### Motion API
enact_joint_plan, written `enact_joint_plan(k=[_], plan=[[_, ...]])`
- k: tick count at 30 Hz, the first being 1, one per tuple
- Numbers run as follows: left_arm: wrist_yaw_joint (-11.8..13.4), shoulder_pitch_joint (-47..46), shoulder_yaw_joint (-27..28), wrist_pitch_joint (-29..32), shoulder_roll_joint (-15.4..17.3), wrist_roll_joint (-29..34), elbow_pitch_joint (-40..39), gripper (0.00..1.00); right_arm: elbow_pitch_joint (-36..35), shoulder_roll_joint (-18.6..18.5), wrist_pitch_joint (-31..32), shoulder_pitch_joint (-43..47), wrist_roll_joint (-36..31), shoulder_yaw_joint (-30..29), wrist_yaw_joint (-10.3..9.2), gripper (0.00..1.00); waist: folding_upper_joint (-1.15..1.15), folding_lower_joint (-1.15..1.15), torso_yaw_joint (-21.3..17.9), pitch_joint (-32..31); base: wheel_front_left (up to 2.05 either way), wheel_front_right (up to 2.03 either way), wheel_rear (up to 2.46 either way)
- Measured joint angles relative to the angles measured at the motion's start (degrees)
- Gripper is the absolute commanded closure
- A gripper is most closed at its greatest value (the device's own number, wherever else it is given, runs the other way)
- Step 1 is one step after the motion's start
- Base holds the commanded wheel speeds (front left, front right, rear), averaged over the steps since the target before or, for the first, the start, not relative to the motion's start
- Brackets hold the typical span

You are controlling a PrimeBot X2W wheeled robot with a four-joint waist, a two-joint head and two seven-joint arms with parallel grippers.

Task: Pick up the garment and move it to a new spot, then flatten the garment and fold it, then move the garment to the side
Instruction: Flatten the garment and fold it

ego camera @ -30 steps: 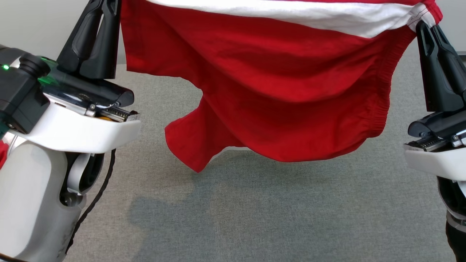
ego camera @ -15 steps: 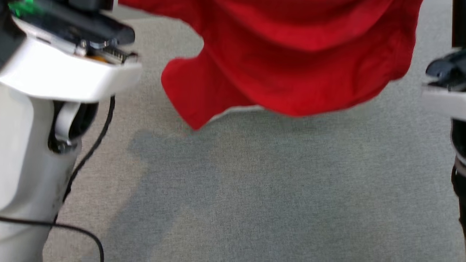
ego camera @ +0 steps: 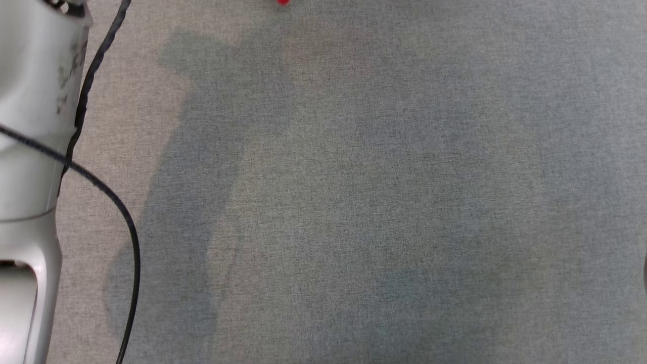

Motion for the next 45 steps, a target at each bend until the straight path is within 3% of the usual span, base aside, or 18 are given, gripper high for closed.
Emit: enact_joint_plan(k=[10,20,27,37,45], plan=[[-3.21,-5.81,0.74,-5.1,-5.33,-4.45,28.28,1.0,28.7,4.35,-7.86,-10.27,5.59,7.17,0.0,1.0,0.0,0.0,0.89,-0.42,0.0,0.0,0.0],[-4.7,-2.75,0.65,-6.94,-7.09,-8.44,41.42,1.0,38.19,5.37,-9.07,-9.04,10.87,13.49,0.0,1.0,0.0,0.0,0.92,1.08,0.0,0.0,0.0],[-4.88,5.23,0.03,-7.76,-7.47,-10.59,41.79,1.0,31.9,4.0,-9.31,0.77,15.24,15.85,0.0,1.0,0.0,0.0,0.58,0.0,0.0,0.0,0.0],[-4.95,30.73,4.82,-7.9,-6.12,-9.25,24.43,1.0,10.74,0.12,-9.38,31.64,17.11,17.0,0.01,1.0,0.0,0.0,1.22,-5.78,0.0,0.0,0.0],[-4.95,49.78,7.71,-7.91,-4.87,-7.15,12.76,1.0,1.69,1.15,-9.38,50.68,15.71,15.79,0.0,1.0,0.0,0.0,0.64,-11.63,0.0,0.0,0.0]])
